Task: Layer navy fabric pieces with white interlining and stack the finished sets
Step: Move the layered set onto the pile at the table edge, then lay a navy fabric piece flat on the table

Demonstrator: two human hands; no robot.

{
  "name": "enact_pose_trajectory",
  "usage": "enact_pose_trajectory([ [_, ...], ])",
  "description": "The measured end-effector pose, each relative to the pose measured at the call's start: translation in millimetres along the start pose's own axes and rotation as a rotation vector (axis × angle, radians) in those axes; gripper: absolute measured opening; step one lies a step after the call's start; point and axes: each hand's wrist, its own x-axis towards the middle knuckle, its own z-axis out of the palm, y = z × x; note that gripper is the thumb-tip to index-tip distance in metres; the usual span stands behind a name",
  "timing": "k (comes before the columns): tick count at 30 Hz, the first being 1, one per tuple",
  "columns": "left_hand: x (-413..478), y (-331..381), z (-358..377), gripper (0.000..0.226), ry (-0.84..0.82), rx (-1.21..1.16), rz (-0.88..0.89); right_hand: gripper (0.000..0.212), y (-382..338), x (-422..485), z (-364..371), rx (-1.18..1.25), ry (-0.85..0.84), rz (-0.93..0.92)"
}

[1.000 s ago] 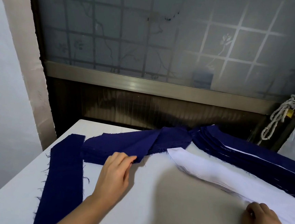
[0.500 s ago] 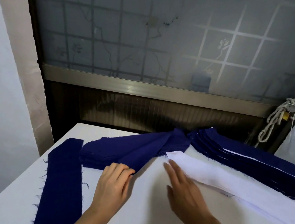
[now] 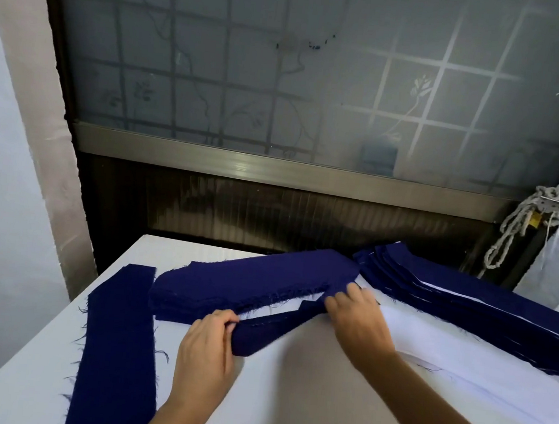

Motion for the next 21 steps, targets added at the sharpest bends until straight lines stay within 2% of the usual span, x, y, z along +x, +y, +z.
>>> enact_pose_trajectory([
  [2, -0.5, 0.0, 0.0, 0.029, -0.002, -0.038, -0.102, 0.031, 25.5, -16.9, 4.3, 0.01, 0.129, 0.066],
  [4, -1.7, -1.2, 0.7, 0.034, -0.009, -0.067, -0.175, 0.021, 47.9, -33.5, 11.7, 0.005, 0.195, 0.114],
  [5, -1.4, -1.1, 0.2, 0.033, -0.004, -0.086, -0.209, 0.014, 57.3, -39.9, 14.5, 0.002, 0.216, 0.13],
  [9, -2.0, 0.5, -0.5, 0.01, 0.047, -0.159, -0.257, 0.033, 82.3, -67.6, 16.5, 0.045, 0.243, 0.214],
  [12, -1.5, -1.8, -0.9, 0.027, 0.057, -0.18, -0.28, 0.035, 89.6, -85.4, 13.4, 0.076, 0.314, 0.238],
  [14, 0.2, -4.1, -1.0, 0.027, 0.063, -0.182, -0.335, 0.034, 91.7, -97.7, 11.7, 0.126, 0.364, 0.293],
  [17, 2.1, -8.0, 1.4, 0.014, 0.058, -0.168, -0.378, 0.04, 93.8, -115.7, 10.3, 0.197, 0.338, 0.373],
  [21, 3.2, -9.4, 2.8, 0.007, -0.004, -0.079, -0.386, 0.042, 94.5, -134.5, 13.0, 0.263, 0.182, 0.398],
])
